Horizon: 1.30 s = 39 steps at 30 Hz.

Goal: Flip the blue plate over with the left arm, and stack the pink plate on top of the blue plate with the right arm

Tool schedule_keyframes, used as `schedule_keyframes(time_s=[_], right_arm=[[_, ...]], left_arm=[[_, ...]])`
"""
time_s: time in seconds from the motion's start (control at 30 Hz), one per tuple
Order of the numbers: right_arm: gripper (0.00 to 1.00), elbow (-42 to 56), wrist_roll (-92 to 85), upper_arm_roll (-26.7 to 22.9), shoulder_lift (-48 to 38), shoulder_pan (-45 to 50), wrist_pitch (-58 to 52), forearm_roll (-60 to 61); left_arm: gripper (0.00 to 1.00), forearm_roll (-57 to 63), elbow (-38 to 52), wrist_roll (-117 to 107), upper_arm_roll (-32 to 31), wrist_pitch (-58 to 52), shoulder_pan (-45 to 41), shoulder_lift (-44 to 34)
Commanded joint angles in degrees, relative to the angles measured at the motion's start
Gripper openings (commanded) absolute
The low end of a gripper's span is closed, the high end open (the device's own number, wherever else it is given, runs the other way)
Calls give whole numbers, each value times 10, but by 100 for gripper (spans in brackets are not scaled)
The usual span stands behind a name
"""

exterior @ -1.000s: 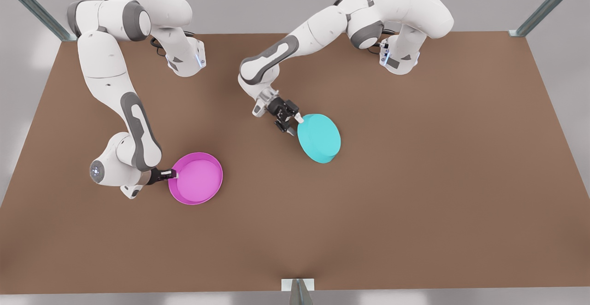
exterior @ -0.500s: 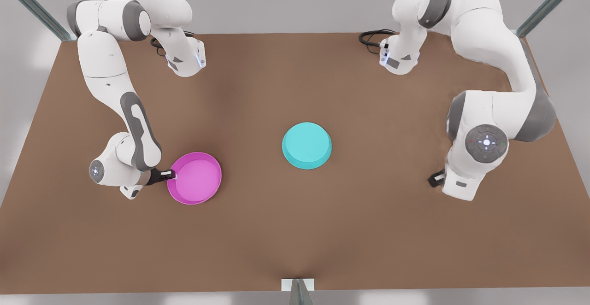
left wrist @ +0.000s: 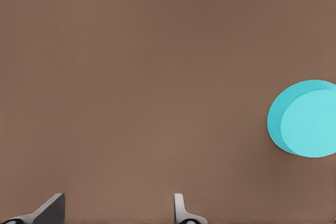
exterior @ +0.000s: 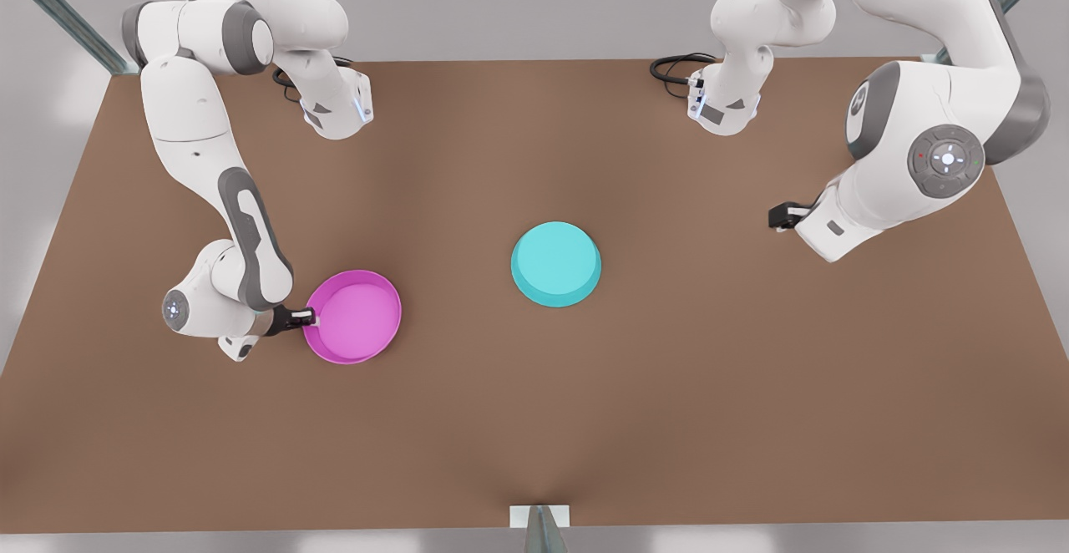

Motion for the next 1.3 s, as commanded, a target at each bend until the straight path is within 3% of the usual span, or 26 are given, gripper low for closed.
schedule_keyframes(time_s=[0.0, 0.33, 0.6, 0.9, 1.27], right_arm=[[21, 0, 4, 0, 0, 0, 1, -7], [21, 42, 35, 7, -43, 31, -82, -1], [21, 79, 157, 1, -75, 201, -161, 3], [21, 191, 296, 2, -12, 368, -156, 31], [21, 218, 300, 4, 55, 399, -91, 48]], left_arm=[[100, -2, 0, 0, 0, 0, 0, 1], [100, -2, 4, -2, 0, -2, 0, 0], [100, -1, 4, -2, 0, -1, -1, 0], [100, -2, 4, -2, -1, 0, 0, 1], [100, -2, 4, -1, -1, 0, 0, 3]])
